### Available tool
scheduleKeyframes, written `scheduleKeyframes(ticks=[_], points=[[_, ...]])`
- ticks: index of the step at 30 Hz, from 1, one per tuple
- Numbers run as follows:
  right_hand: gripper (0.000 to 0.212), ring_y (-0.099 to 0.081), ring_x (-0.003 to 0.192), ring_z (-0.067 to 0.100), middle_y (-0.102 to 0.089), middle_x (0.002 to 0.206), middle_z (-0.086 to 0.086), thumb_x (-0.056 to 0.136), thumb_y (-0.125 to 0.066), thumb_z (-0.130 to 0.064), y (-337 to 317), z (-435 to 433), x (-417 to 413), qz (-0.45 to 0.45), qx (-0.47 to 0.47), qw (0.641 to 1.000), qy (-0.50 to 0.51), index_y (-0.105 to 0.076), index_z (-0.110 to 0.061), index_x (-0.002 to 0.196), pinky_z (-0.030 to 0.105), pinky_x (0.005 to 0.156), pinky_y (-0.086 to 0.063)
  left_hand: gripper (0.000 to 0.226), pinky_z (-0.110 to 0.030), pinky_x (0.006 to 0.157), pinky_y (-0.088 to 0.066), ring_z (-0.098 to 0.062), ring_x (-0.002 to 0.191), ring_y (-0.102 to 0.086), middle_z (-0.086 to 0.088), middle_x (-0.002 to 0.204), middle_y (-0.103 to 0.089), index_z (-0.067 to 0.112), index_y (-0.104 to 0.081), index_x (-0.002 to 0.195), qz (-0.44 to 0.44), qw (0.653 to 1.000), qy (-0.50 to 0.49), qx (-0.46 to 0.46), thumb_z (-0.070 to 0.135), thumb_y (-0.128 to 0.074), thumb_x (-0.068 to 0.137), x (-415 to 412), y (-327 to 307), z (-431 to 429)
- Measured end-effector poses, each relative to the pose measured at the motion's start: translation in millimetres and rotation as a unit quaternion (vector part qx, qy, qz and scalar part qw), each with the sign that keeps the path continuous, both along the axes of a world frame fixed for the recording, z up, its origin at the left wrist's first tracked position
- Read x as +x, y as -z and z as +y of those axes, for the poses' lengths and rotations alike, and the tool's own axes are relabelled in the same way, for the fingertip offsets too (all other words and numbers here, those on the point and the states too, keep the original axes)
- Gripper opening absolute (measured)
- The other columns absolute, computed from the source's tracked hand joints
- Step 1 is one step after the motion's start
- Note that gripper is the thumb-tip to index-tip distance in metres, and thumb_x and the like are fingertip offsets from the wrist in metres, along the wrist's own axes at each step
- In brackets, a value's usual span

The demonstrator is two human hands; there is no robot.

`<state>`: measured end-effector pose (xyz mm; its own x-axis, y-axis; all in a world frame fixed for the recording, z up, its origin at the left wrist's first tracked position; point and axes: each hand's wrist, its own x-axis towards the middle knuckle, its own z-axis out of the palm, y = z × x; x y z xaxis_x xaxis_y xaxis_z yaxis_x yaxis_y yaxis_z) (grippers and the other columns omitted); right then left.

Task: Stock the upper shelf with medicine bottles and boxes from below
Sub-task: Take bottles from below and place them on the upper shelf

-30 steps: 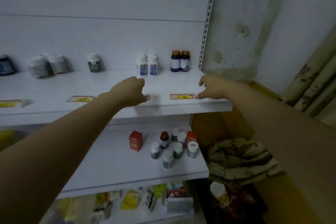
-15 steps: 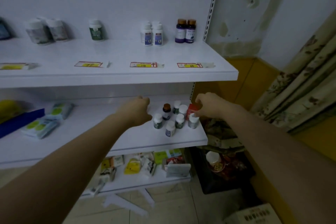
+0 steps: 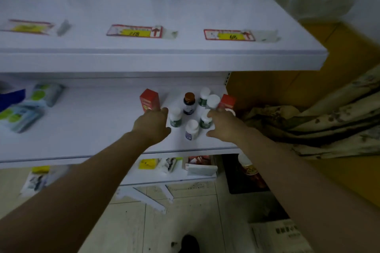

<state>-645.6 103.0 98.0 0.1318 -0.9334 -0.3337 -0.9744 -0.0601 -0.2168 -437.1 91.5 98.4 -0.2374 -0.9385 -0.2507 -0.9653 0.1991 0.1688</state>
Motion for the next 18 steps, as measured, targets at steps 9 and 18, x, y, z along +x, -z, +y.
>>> scheduleKeyframes(ticks=[9, 18], points=[[0.076, -0.033, 0.134, 0.035, -0.030, 0.146, 0.015, 0.087, -0.061, -0.041, 113.0, -44.4, 27.8, -0.073, 0.023, 0.996, 0.048, -0.023, -0.017, 0.148, 0.045, 0.109, -0.034, 0.060, -0.045, 0.093, -0.048, -0.036, 0.119, -0.049, -0.019, 0.133, -0.043, 0.008, -0.034, 0.137, 0.061, 0.998, -0.023, -0.019, 0.021, -0.063, 0.086, -17.6, 95.2, -58.8], [0.057, -0.037, 0.132, 0.025, -0.042, 0.142, 0.010, 0.095, -0.050, -0.033, 173.6, -49.8, 32.0, -0.180, -0.127, 0.973, 0.068, -0.031, -0.016, 0.146, 0.033, 0.110, -0.030, 0.052, -0.036, 0.093, -0.043, -0.036, 0.115, -0.050, -0.017, 0.135, -0.042, 0.013, -0.038, 0.136, 0.173, 0.985, -0.009, -0.003, 0.013, -0.059, 0.089, -32.3, 148.5, -101.4]])
